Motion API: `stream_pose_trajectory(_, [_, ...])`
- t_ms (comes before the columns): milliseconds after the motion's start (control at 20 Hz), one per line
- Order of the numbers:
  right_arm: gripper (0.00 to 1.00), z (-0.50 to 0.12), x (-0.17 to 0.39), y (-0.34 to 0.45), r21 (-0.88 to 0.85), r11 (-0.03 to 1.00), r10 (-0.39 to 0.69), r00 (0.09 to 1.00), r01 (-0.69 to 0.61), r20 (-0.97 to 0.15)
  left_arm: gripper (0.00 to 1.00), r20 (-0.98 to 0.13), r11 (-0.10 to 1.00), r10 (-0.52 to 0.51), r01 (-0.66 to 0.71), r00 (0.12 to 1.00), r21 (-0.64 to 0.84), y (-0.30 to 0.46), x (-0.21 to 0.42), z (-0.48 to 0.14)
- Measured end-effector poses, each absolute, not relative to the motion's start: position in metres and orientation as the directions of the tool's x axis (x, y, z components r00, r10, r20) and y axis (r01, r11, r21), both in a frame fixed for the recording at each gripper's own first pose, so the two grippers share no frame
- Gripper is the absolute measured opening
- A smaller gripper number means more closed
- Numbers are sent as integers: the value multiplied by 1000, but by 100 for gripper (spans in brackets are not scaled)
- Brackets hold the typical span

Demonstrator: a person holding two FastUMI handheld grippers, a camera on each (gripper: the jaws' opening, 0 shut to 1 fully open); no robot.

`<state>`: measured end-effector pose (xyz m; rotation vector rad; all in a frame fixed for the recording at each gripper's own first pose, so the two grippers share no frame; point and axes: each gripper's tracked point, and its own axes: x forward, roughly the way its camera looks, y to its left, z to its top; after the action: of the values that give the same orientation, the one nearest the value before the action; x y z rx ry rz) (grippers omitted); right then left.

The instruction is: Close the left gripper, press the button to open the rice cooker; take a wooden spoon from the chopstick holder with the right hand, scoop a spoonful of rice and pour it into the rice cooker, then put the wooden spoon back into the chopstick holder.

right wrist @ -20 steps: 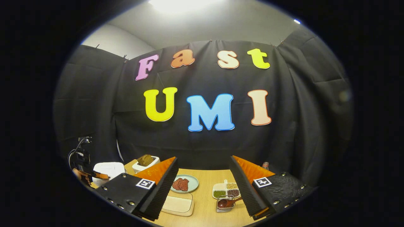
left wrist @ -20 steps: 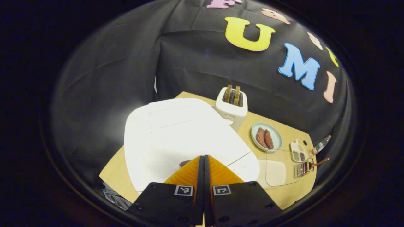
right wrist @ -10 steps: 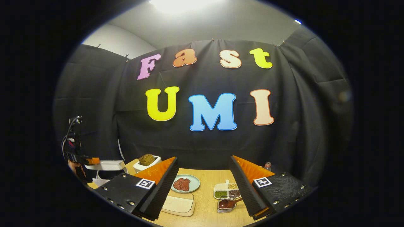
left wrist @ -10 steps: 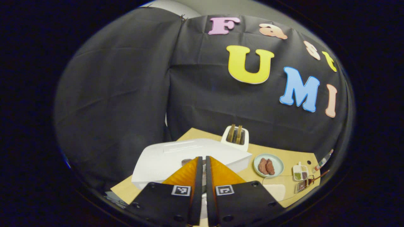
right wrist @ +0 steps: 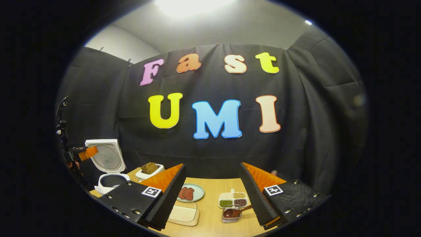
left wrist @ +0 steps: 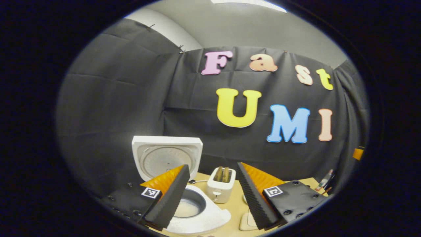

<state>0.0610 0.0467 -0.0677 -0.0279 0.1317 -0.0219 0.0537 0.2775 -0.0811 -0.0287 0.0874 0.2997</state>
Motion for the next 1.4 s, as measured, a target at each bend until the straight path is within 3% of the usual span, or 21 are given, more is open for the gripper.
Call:
stream_pose_trajectory(350, [98, -74, 59, 27, -30, 998, -59, 990, 56, -128, 100, -93, 984, 174, -175, 980, -9, 203, 60, -76])
stream_pose_trajectory(800, [98, -95, 67, -42, -11, 983, -181, 976, 181, -118, 96, -58, 999, 45, -46, 997, -15, 149, 59, -58])
stream_pose_trajectory(850, [98, -100, 69, -49, -13, 982, -189, 975, 189, -117, 100, -58, 999, 38, -39, 998, -19, 145, 57, -58])
stream_pose_trajectory(1000, [98, -125, 82, -67, -26, 981, -194, 972, 192, -136, 96, -63, 1000, 28, -28, 998, 5, 133, 55, -59])
stream_pose_trajectory(1400, [98, -211, 110, -99, 37, 983, -166, 961, 179, -222, 98, -89, 999, 32, -30, 996, 24, 126, 47, -61])
